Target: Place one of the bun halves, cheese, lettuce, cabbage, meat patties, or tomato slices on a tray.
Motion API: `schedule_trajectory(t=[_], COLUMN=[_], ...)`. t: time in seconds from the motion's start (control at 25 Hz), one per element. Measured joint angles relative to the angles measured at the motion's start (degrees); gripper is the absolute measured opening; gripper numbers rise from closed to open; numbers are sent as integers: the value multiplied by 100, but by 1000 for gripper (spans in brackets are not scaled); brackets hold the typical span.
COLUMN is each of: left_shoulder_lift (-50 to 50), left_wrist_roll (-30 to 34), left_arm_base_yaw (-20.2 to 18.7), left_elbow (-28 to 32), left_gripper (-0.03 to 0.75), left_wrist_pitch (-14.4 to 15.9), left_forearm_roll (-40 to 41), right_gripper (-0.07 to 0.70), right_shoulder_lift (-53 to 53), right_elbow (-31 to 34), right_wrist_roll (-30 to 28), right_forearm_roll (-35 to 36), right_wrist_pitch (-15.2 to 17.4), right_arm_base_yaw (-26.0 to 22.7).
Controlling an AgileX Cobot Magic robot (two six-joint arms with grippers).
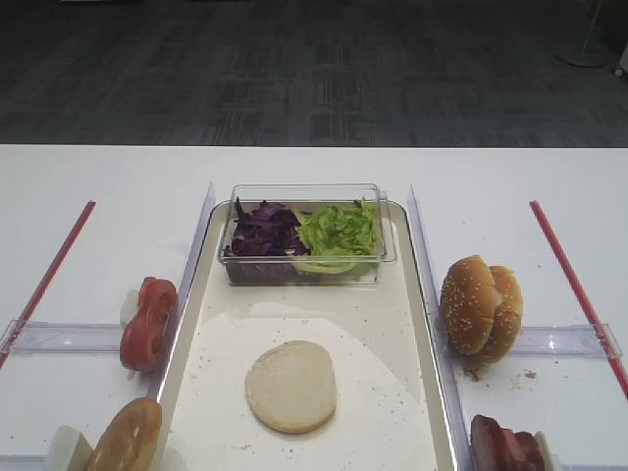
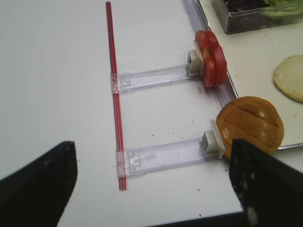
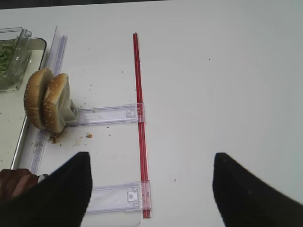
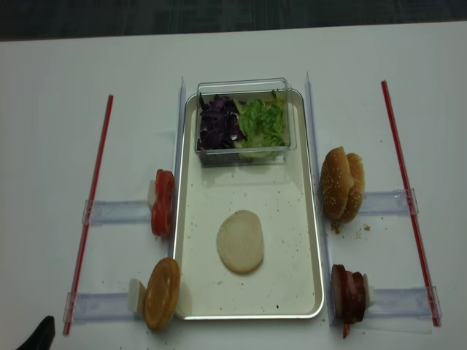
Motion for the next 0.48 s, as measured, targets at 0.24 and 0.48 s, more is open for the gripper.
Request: schedule_trajectory(t=[0.24, 0.48], left_shoulder_lift=[0, 0], left_wrist_roll=[0, 0], left_arm_base_yaw=[0, 0], left_elbow=[0, 0], left_gripper=[597, 597], left_wrist_pitch=[0, 0], left_forearm_roll=[0, 0], right_gripper=[552, 552], right_shoulder_lift=[0, 0], right_elbow=[0, 0], right_wrist_roll=[0, 0], right_forearm_roll=[0, 0], right_wrist_pitch=[0, 0], right_arm_base_yaw=[0, 0])
